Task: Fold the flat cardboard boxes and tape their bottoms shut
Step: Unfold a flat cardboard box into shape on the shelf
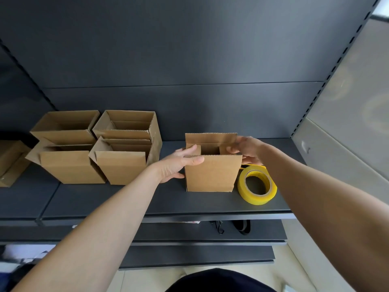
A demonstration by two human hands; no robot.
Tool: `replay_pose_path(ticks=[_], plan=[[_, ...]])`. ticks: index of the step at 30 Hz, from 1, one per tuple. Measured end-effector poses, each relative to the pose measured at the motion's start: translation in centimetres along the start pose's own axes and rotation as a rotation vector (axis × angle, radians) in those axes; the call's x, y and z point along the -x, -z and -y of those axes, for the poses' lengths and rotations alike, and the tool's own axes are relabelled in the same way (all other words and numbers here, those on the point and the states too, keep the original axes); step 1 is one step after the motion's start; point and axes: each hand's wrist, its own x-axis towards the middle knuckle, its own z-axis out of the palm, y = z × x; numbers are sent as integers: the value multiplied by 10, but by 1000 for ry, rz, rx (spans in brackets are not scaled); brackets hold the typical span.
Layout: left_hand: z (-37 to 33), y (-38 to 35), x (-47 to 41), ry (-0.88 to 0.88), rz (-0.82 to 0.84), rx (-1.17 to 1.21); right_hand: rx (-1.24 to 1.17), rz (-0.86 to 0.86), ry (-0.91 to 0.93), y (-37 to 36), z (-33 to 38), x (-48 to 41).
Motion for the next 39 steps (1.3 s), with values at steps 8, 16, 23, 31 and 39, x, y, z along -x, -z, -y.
replay_pose_path(ticks=[8, 16, 23, 31, 39], plan=[[1, -8, 0, -28, -136, -8, -476, 214, -28, 12, -4, 4], [5, -14, -3, -47, -262, -65, -397, 152, -51, 2, 2, 2], [0, -20, -1, -91, -324, -17, -368, 118, -50, -4, 3, 2], [-2, -23, -1, -168, -331, -55, -365, 43, -54, -15, 4, 0], [1, -24, -1, -198, -358, -90, -110, -46, 57, -27, -9, -3]])
